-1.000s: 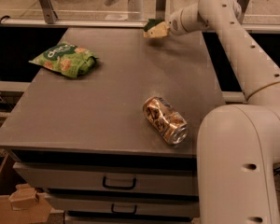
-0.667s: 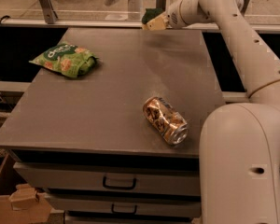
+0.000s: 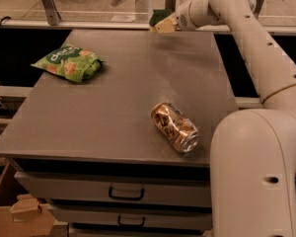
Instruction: Move sponge near green rice chip bag
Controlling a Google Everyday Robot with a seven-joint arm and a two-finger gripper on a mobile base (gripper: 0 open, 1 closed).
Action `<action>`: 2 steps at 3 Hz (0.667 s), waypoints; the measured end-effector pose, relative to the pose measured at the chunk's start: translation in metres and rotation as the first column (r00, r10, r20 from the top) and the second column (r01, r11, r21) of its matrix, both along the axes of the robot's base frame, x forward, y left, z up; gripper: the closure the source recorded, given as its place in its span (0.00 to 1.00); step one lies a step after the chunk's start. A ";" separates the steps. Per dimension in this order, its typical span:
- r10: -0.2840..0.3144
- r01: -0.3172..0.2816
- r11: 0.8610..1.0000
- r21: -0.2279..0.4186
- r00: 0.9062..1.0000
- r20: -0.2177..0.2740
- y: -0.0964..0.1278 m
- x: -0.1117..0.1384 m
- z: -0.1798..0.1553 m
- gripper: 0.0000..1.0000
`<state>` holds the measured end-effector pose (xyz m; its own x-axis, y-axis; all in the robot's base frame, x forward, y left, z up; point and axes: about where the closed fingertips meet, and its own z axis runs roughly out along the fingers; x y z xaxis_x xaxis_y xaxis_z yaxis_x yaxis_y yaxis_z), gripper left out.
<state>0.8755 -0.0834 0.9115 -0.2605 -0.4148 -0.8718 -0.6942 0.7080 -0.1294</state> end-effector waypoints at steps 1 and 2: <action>0.140 -0.140 0.990 -0.023 0.990 -0.031 0.040 -0.025 -0.015 1.00; 0.233 -0.235 0.971 -0.036 0.970 -0.069 0.066 -0.048 -0.029 1.00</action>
Offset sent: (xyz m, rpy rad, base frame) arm -0.0801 0.0882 -0.0397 -0.0654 0.0958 0.3411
